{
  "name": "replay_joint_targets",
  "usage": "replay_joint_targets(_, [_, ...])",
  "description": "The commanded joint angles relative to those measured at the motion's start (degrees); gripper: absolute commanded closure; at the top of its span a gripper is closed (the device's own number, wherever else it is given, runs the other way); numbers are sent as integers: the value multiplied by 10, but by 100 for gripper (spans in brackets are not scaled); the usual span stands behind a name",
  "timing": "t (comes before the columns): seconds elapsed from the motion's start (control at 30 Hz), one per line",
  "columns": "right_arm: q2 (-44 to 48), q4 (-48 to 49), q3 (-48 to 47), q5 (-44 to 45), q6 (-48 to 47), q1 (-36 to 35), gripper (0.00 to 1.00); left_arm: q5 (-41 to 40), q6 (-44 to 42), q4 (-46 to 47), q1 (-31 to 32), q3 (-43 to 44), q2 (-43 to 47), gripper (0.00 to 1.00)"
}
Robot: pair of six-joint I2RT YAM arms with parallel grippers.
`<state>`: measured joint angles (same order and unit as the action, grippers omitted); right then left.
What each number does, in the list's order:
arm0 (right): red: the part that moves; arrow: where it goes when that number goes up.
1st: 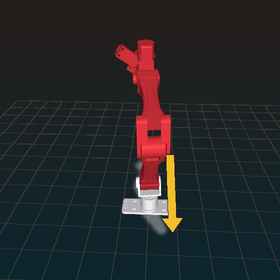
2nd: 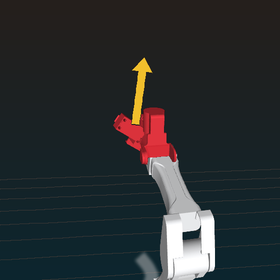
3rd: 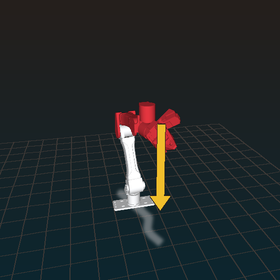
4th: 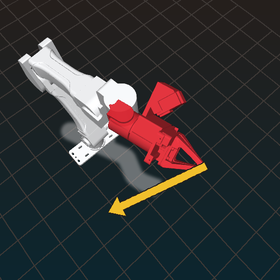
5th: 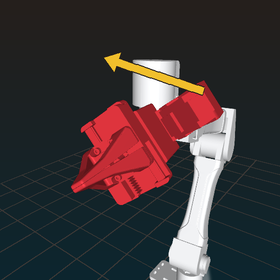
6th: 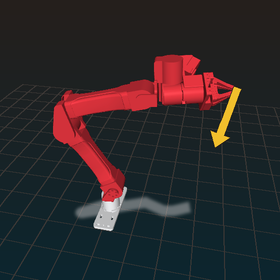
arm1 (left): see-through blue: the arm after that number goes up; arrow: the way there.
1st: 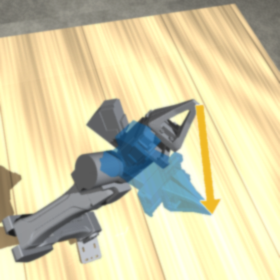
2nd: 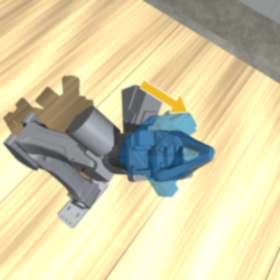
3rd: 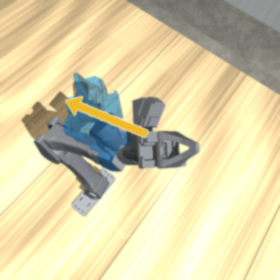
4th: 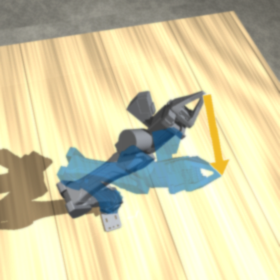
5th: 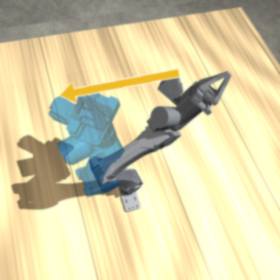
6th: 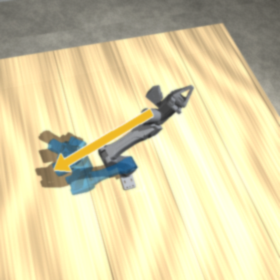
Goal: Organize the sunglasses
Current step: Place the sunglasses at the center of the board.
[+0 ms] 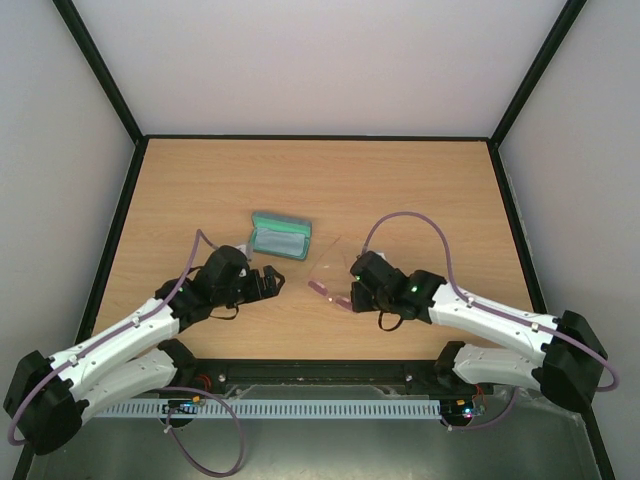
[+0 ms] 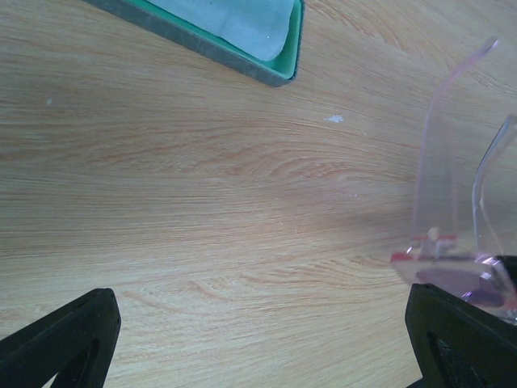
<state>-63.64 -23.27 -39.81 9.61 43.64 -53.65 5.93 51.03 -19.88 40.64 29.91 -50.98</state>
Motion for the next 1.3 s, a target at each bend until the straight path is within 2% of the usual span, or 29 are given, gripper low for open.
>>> replay_joint_targets(0.0, [-3,-49,31,17,15,-39,99,-19,8,-34,11,5,13,1])
replay_joint_targets(0.23, [-45,-10,48,26,19,-58,99,-47,43,-100,24,-10,94,1])
replay_joint_targets(0.4, [-111,29,28,16,-15,-64,99,-51,49,-76,36,-22,66,1])
replay_joint_targets(0.53, [-157,41,11,22,0,-65,98,-56,69,-40,58,-41,40,0])
replay_joint_targets(0.57, [-162,48,11,16,4,-65,94,-60,77,-33,67,-47,39,1])
replay_joint_targets(0.6, [-166,52,12,8,5,-67,83,-66,84,-28,77,-52,40,1])
replay_joint_targets(0.63, [-164,49,11,6,8,-69,77,-68,92,-25,83,-57,42,1])
replay_joint_targets(0.83, [-79,8,13,28,15,-72,60,-98,125,-46,132,-79,83,1])
replay_joint_targets(0.97, [-54,-21,-6,67,16,-67,57,-105,154,-47,163,-98,110,1])
replay_joint_targets(1.03, [-61,-30,-12,75,9,-43,63,-107,169,-37,180,-109,112,10])
replay_joint_targets(1.07, [-68,-31,-13,68,4,-27,70,-106,177,-26,187,-116,109,16])
replay_joint_targets(1.13, [-79,-17,-7,58,-7,10,81,-101,187,1,200,-128,94,35])
replay_joint_targets(1.23, [-101,17,7,34,-26,59,88,-94,200,58,228,-139,47,67])
replay_joint_targets(1.27, [-111,24,6,26,-33,68,88,-95,205,74,238,-136,26,74])
